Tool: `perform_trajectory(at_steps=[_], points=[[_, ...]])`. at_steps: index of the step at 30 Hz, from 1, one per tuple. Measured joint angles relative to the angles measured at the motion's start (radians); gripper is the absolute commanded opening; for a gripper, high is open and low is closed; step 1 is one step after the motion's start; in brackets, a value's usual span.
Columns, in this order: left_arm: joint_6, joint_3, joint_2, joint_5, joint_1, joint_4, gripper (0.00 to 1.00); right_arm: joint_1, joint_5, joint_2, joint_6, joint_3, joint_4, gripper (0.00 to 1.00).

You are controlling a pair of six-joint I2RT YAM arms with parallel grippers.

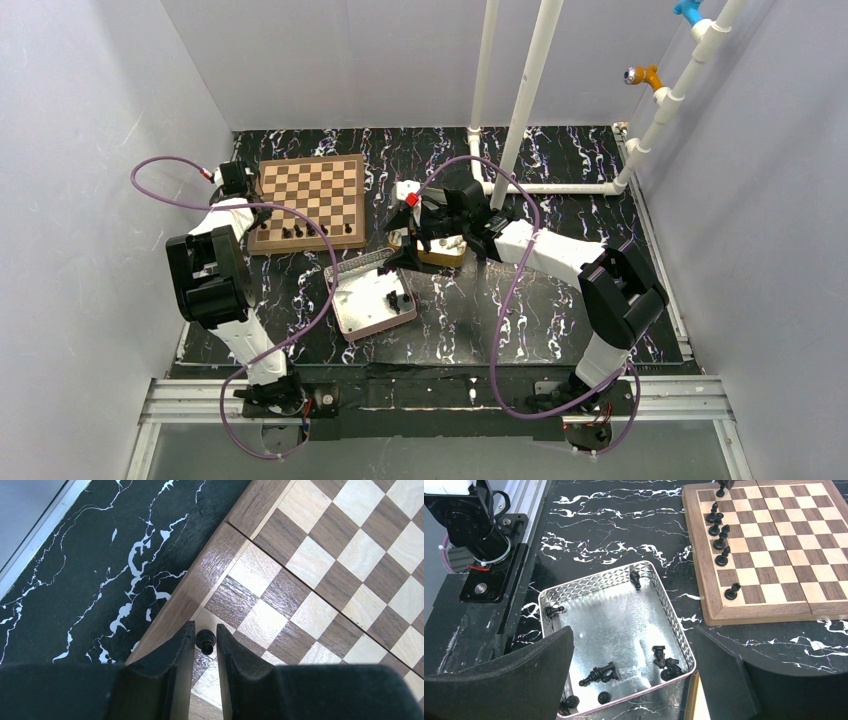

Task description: Set up the chess pieces on the board

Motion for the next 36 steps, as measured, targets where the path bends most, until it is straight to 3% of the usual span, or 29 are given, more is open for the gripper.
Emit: perform_trajectory(at_steps=[36], points=[[0.0, 0.017, 0.001, 0.01, 0.0, -0.026, 0.09, 0.0, -0.006, 0.0, 0.0, 0.0, 0.0, 0.95]])
